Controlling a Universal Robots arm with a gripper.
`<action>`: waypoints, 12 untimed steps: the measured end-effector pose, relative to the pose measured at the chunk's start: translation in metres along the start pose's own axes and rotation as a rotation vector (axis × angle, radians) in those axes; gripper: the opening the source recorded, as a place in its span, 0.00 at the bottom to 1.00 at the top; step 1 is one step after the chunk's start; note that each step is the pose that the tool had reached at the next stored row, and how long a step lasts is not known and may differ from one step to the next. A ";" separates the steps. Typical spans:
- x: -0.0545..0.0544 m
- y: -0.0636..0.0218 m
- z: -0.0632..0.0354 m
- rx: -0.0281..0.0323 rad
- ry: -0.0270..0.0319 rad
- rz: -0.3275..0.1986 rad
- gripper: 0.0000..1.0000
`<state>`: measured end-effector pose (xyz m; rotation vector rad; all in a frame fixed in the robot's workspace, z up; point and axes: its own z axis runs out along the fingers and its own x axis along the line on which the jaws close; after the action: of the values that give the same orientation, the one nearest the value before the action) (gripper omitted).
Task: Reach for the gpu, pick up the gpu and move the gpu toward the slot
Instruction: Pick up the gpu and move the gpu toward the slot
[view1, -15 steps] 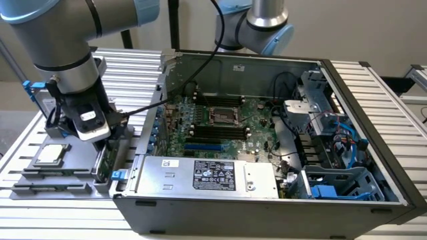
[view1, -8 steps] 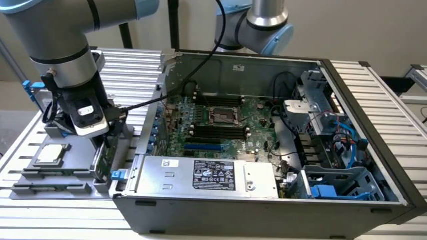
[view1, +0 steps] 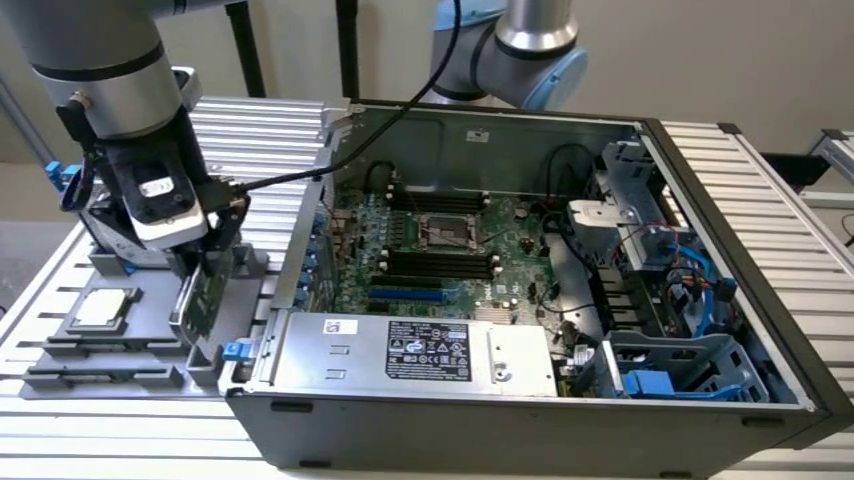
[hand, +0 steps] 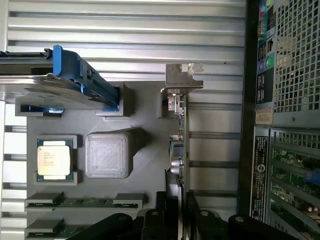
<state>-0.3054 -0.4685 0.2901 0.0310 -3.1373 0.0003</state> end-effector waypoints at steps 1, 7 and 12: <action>-0.001 0.0000 -0.0045 0.0001 0.0003 0.000 0.26; -0.009 -0.0003 -0.0320 -0.0017 0.0014 -0.005 0.26; -0.024 -0.0006 -0.0548 -0.0056 0.0034 -0.010 0.26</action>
<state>-0.2812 -0.4687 0.3447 0.0461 -3.1336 -0.0084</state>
